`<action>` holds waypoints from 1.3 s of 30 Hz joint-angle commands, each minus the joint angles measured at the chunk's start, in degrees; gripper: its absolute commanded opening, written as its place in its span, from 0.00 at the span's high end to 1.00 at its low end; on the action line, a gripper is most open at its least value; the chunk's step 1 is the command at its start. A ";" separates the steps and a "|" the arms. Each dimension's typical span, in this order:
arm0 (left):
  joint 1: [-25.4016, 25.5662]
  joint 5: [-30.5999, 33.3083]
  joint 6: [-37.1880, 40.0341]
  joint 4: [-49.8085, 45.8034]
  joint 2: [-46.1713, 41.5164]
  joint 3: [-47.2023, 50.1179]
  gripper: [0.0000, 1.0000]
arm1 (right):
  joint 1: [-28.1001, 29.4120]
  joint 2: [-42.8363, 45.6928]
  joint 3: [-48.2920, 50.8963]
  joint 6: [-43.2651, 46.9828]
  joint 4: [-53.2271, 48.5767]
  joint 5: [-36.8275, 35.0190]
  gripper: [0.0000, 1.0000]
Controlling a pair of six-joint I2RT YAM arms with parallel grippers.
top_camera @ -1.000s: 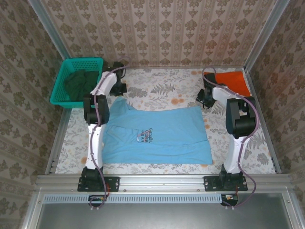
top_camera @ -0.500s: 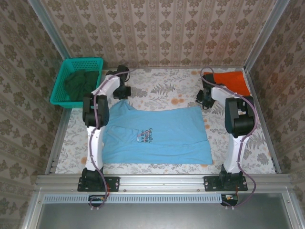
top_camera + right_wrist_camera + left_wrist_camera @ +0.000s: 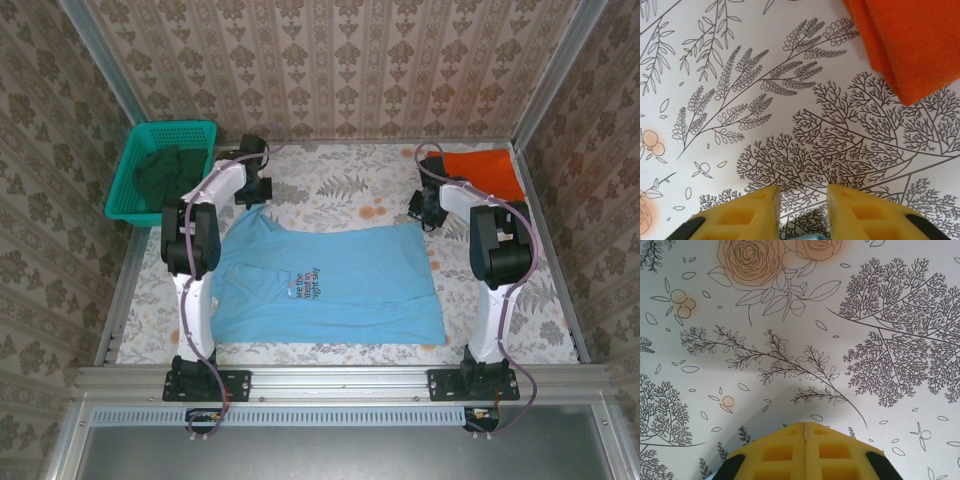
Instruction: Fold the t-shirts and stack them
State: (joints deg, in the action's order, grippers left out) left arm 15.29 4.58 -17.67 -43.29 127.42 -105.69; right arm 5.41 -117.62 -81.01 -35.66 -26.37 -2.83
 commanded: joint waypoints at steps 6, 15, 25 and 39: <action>-0.29 3.02 0.53 1.83 -5.34 3.69 1.00 | 0.92 -0.59 0.93 0.87 -3.19 0.13 0.80; -0.61 8.21 -0.51 4.12 -9.64 7.80 1.00 | 1.24 -0.96 0.06 1.27 -5.64 0.09 0.86; -0.82 8.87 -0.77 7.37 -13.84 11.39 1.00 | 1.27 1.97 -0.36 1.60 -4.74 2.32 1.00; -2.84 5.65 -2.27 13.58 -24.67 22.07 1.00 | -1.03 14.75 6.09 1.01 0.34 6.82 1.00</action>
State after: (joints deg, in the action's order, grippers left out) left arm 13.17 11.68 -18.41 -31.97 104.62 -85.47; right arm 5.43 -105.56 -77.03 -34.50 -26.87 2.42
